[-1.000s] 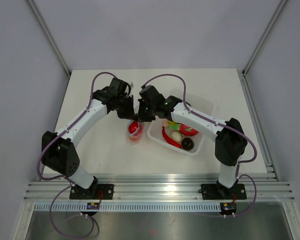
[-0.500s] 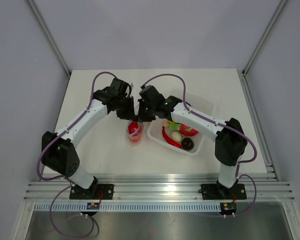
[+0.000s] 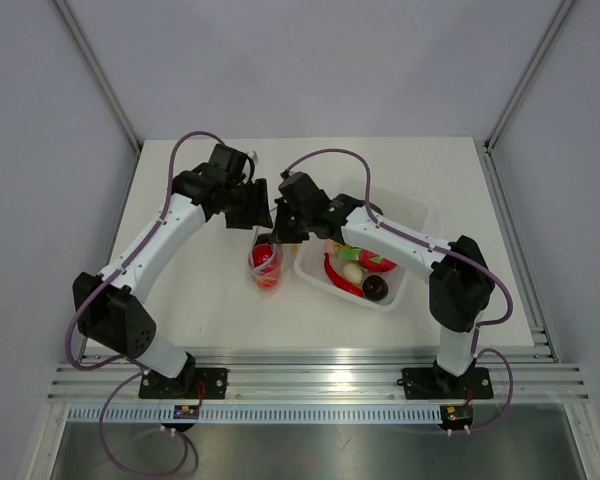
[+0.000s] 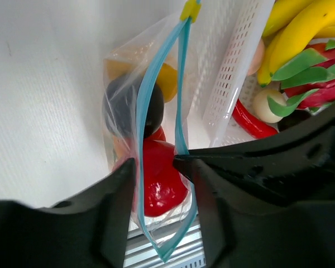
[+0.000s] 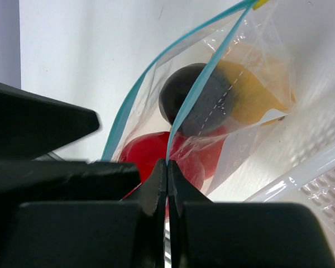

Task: Place the food in the zip-top bag and seal the zipper
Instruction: Adjust the zipper food storage bag at the center of the board.

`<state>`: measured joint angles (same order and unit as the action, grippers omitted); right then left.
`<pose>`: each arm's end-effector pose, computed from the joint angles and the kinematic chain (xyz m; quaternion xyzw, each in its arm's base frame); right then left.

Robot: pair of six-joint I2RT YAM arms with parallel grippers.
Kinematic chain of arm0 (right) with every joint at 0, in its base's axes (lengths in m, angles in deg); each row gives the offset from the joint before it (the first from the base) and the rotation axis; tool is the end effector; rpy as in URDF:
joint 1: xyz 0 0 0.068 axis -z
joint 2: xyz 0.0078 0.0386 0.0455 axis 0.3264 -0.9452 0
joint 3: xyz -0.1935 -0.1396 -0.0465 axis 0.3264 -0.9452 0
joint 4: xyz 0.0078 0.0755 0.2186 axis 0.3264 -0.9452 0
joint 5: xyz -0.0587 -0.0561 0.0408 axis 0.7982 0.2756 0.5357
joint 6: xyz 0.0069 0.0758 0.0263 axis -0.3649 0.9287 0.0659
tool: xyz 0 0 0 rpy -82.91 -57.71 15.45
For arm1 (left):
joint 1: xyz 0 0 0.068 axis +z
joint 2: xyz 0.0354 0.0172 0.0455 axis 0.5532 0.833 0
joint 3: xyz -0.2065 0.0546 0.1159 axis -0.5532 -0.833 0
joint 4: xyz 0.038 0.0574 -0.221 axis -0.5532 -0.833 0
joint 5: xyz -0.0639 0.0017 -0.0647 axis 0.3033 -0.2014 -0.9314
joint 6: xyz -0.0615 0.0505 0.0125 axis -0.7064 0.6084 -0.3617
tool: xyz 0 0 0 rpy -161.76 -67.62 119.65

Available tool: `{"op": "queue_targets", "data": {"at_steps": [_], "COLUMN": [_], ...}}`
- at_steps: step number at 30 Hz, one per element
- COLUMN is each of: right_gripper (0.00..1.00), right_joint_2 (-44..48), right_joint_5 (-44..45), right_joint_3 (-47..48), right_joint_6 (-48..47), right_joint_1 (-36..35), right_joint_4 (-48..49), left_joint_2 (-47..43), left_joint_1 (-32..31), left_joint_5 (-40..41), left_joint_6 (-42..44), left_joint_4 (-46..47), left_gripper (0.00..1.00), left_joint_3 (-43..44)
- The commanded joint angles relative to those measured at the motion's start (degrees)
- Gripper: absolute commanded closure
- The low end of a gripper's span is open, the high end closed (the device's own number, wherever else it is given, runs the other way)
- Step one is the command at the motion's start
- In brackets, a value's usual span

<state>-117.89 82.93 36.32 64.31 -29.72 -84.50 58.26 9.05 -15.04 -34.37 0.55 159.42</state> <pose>0.2681 0.3108 0.2384 -0.0882 0.9150 0.2873 0.2693 0.2751 -0.1367 0.2694 0.0217 0.9561 -0.1814 0.2292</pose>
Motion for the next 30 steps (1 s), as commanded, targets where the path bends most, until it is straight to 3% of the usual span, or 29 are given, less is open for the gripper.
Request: {"op": "queue_targets", "data": {"at_steps": [1, 3, 8, 9, 10, 13, 19, 21, 26, 30], "right_gripper": [1.00, 1.00, 0.96, 0.91, 0.74, 0.64, 0.68, 0.73, 0.76, 0.94], "right_joint_2": [2.15, 1.98, 2.32, 2.50, 2.85, 3.73, 3.91, 3.82, 4.17, 4.79], "right_joint_5": [0.39, -0.31, -2.06, -2.42, -2.68, -2.86, -3.12, -3.21, -3.30, -3.04], "right_joint_3": [0.43, 0.34, -0.54, -0.80, -1.07, -2.38, -3.18, -3.18, -3.44, -3.79], "right_joint_6": [0.85, 1.12, 2.08, 2.26, 2.35, 2.26, 2.08, 2.08, 2.17, 2.09], "right_joint_1": [-0.71, -0.71, -0.71, -0.71, -0.80, -0.71, -0.71, -0.80, -0.71, -0.80], "right_joint_4": [2.61, 2.96, 5.77, 5.95, 6.56, 7.18, 7.44, 7.53, 8.06, 8.32], "left_joint_2": [-4.31, -5.28, -4.84, -4.23, -3.96, -3.52, -1.33, -1.06, -0.88, 0.34], "left_joint_1": [0.72, 0.72, 1.15, 1.16, 1.24, 1.42, 2.83, 2.83, 2.91, 3.00], "left_joint_5": [2.58, 2.76, -3.46, -4.27, -5.67, -6.82, -7.62, -7.70, -12.00, -13.94], "left_joint_6": [0.26, 0.17, -1.67, -2.03, -2.55, -2.99, -3.00, -2.73, -3.35, -4.40], "left_joint_4": [-0.59, -0.86, 0.54, 0.63, 1.16, 2.83, 3.62, 3.62, 4.76, 5.38], "left_gripper": [0.43, 0.36, 0.36, 0.37, 0.37, 0.37, 0.38, 0.38, 0.46, 0.50], "left_joint_3": [4.16, 5.66, 5.23, 4.96, 4.35, 1.97, 0.65, 0.39, -0.32, 1.26]}}
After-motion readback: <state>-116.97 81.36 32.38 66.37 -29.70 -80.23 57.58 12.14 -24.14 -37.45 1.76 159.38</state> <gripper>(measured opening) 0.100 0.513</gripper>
